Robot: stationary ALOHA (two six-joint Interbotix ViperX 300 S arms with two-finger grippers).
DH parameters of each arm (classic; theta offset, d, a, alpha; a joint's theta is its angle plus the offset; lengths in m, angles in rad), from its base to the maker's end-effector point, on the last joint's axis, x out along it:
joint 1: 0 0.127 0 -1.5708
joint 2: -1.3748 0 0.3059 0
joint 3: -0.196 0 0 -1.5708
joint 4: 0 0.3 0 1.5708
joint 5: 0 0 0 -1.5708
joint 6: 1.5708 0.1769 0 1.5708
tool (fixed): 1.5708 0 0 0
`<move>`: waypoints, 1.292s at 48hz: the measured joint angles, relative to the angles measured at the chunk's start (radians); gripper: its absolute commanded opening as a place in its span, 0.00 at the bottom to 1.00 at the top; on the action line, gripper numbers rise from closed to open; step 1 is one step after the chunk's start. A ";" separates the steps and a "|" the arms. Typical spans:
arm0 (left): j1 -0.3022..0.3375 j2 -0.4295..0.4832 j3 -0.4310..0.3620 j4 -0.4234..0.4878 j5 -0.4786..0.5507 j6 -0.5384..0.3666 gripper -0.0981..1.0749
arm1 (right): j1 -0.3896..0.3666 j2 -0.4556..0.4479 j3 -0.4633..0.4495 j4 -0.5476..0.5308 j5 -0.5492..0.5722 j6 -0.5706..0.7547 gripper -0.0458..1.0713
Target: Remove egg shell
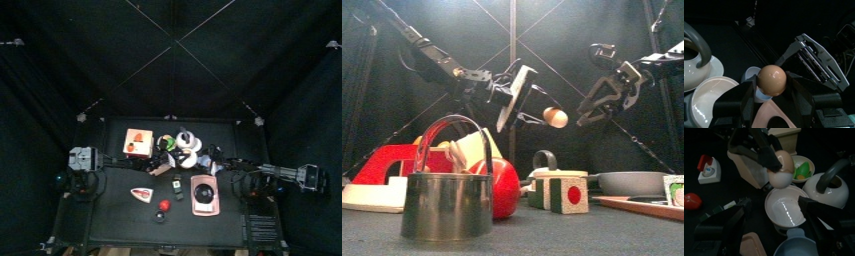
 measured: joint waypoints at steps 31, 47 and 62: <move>-0.006 0.003 0.000 -0.002 0.000 0.000 0.59 | -0.021 0.190 -0.115 0.025 0.000 0.000 0.90; -0.002 0.002 0.005 -0.002 -0.002 -0.002 0.59 | -0.023 0.190 -0.115 0.025 -0.005 -0.002 0.71; 0.000 0.002 0.008 -0.002 -0.005 -0.003 0.59 | -0.026 0.190 -0.118 0.023 -0.017 -0.002 0.68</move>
